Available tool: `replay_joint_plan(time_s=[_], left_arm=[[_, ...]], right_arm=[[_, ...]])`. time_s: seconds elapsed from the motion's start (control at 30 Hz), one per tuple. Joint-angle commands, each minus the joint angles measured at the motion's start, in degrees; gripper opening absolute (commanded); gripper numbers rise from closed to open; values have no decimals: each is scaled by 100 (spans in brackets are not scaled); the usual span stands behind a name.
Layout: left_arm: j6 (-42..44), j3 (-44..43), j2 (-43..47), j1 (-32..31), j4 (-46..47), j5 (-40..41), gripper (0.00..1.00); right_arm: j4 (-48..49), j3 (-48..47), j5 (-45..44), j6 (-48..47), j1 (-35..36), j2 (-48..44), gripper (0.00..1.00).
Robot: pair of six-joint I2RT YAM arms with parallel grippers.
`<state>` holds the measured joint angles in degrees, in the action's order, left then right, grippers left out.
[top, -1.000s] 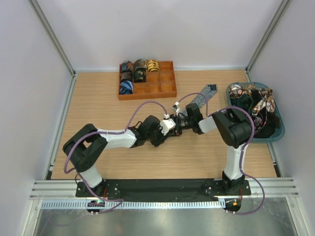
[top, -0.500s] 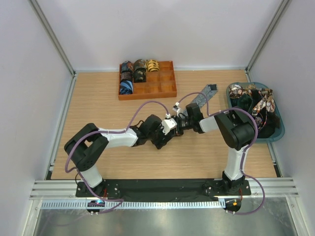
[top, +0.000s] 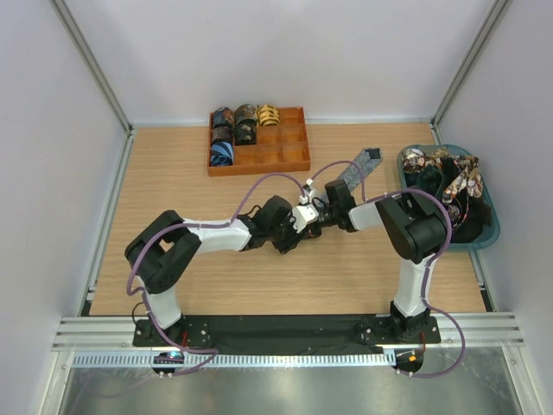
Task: Roll the ties
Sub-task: Roll the tie
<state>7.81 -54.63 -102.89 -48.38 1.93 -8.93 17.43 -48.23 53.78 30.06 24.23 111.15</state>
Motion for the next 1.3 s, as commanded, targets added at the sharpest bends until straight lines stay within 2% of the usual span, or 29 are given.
replay_joint_plan(time_s=[0.0, 0.13, 0.23, 0.4, 0.6, 0.77, 0.9, 0.97, 1.07, 1.1, 1.13, 1.27], left_arm=[[1, 57, -47, -31, -343, -21, 42], [-61, 233, 120, -31, -369, -56, 36], [-52, 190, 59, -31, -439, -30, 32], [18, 119, -73, -31, -536, -83, 27], [1, 93, -169, -31, -606, -13, 26], [-87, -21, -284, -31, -773, 93, 26], [-148, -249, -407, -22, -1089, 137, 26], [-183, -372, -521, -22, -1247, 102, 27], [-324, -653, -740, -13, -1572, 102, 28], [-359, -724, -785, -5, -1730, 93, 29], [-377, -864, -837, 4, -1810, 93, 29], [-517, -1207, -1118, 39, -2214, 111, 30]], right_arm=[[-135, -90, -254, -203, -41, 73, 22], [-126, -82, -289, -159, -50, 38, 37], [-187, -99, -377, -132, -50, -119, 42], [-372, -117, -526, -10, -129, -524, 45], [146, 112, -447, 631, -568, -980, 47], [104, 585, -982, 677, -972, -1604, 48], [-538, 1095, -2106, 53, -868, -2814, 45], [-941, 1445, -3200, -176, -693, -3361, 44], [-1564, 1702, -4486, -413, 36, -4328, 44], [-1663, 1755, -5247, -448, 238, -4574, 44], [-1707, 1808, -5655, -501, 701, -4977, 44], [-2164, 1975, -6958, -641, 1785, -5647, 44]])
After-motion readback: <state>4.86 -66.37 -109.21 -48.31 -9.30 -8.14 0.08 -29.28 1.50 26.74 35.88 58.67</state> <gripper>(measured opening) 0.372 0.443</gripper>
